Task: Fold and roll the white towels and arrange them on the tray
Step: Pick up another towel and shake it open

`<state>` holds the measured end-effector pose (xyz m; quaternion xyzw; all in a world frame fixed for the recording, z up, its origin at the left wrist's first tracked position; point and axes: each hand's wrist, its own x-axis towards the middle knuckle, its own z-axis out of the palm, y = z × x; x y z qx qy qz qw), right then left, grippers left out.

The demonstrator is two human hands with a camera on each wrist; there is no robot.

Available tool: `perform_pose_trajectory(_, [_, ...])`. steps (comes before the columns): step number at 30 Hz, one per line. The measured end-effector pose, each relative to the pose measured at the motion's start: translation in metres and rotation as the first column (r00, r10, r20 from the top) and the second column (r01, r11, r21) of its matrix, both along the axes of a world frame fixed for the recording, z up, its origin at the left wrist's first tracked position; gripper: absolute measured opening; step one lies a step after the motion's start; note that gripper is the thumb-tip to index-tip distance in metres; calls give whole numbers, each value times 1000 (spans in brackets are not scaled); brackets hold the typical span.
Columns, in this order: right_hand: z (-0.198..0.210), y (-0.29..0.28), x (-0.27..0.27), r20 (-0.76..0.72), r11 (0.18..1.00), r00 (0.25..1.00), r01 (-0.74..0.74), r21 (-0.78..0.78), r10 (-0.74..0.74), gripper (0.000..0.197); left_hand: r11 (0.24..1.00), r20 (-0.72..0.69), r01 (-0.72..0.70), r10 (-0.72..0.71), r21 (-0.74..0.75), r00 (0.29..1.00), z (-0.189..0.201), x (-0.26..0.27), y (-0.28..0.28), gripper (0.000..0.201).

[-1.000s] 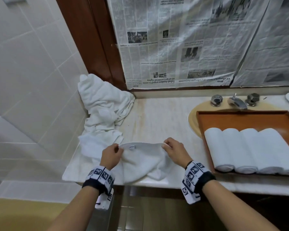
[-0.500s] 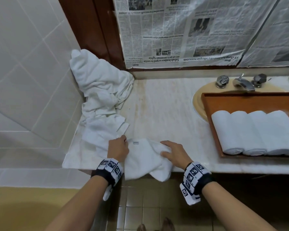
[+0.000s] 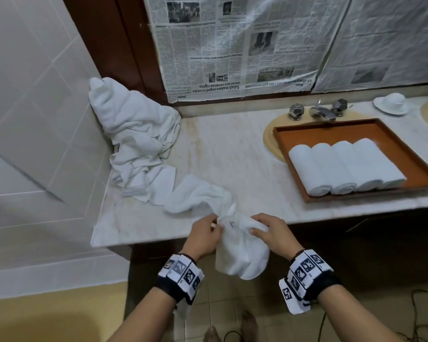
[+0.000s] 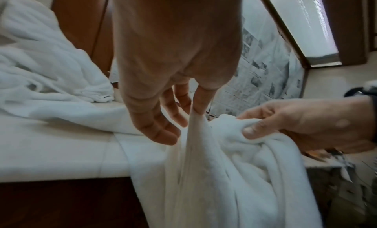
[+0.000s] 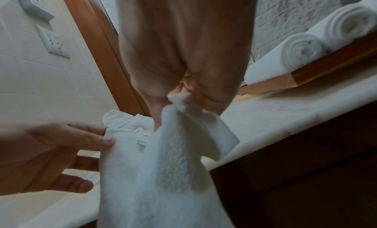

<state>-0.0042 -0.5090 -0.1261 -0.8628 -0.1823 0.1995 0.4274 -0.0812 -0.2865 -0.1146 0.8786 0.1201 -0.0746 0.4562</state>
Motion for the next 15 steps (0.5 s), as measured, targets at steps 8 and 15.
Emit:
perform_pose_trajectory(8, [16, 0, -13, 27, 998, 999, 19, 55, -20, 11, 964, 46, 102, -117, 245, 992, -14, 34, 45, 35])
perform_pose_trajectory(15, [21, -20, 3, 52, 999, 999, -1, 53, -2, 11, 976, -112, 156, -140, 153, 984, -21, 26, 19, 6])
